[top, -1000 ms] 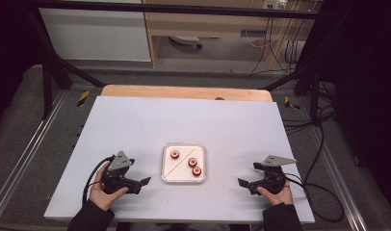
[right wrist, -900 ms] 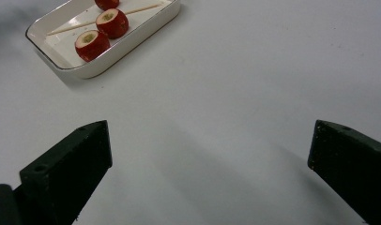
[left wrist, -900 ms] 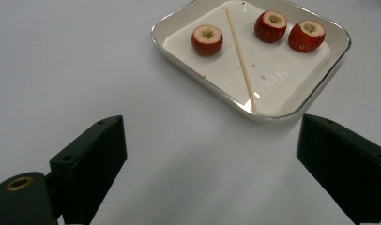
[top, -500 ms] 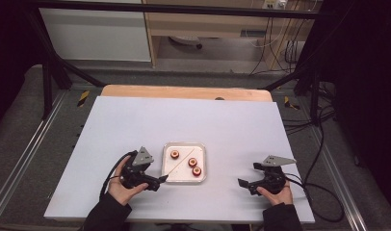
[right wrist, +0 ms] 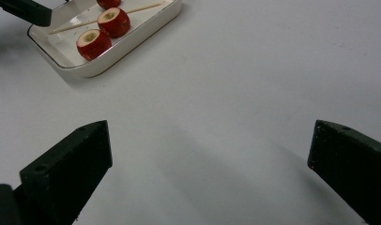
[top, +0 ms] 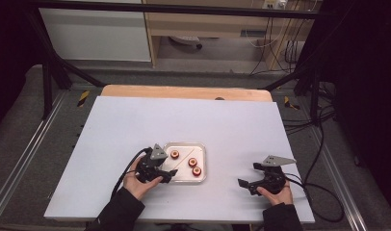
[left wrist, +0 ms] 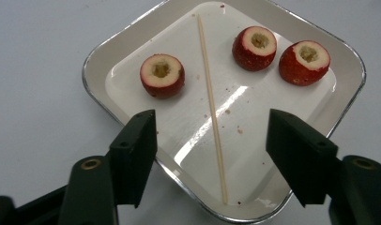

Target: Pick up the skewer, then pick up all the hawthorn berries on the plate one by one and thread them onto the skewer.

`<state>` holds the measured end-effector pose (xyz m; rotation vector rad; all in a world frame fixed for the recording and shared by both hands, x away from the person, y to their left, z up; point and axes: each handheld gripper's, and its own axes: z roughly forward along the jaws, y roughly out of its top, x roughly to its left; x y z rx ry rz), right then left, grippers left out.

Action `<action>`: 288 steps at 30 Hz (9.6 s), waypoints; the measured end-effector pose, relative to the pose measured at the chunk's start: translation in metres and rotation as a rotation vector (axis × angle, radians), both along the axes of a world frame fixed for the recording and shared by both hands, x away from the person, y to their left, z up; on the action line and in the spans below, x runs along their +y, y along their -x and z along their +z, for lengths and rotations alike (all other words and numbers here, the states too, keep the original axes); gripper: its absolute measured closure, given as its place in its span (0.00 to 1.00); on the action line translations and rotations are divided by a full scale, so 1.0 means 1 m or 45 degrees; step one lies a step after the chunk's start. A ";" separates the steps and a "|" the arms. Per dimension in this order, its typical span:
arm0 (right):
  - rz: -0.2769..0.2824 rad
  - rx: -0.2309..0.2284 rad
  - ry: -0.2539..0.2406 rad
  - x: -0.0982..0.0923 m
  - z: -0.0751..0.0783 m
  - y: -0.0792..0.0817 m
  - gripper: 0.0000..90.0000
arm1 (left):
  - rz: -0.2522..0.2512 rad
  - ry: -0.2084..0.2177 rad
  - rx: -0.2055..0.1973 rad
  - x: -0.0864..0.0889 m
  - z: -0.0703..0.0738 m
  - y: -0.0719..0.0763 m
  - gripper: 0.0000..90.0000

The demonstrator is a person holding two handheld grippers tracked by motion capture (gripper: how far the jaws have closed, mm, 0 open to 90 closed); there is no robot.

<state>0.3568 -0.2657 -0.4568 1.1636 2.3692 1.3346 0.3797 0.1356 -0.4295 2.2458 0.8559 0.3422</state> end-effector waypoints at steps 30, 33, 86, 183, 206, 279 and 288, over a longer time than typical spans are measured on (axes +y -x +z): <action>0.006 0.004 -0.001 0.000 0.000 0.000 0.01 | 0.103 -0.003 -0.002 -0.010 -0.015 0.007 0.92; 0.004 0.006 -0.003 0.001 0.000 0.000 0.01 | 0.111 -0.002 -0.006 -0.012 -0.016 0.009 0.94; 0.066 -0.120 0.159 0.033 0.021 0.005 0.02 | -0.075 0.150 -0.037 -0.002 0.020 0.019 0.98; 1.025 -1.061 1.456 0.139 0.047 0.036 0.99 | -0.412 -0.302 0.296 -0.118 0.039 0.008 0.98; 0.240 -0.432 0.599 0.093 0.058 -0.001 0.31 | -0.219 -0.246 0.129 -0.041 0.035 0.026 0.98; 0.057 0.492 0.440 0.189 0.051 -0.056 0.53 | 0.021 0.138 -0.081 0.051 0.011 0.047 0.98; 0.075 0.520 0.470 0.192 0.042 -0.059 0.59 | 0.018 0.135 -0.076 0.051 0.012 0.047 0.98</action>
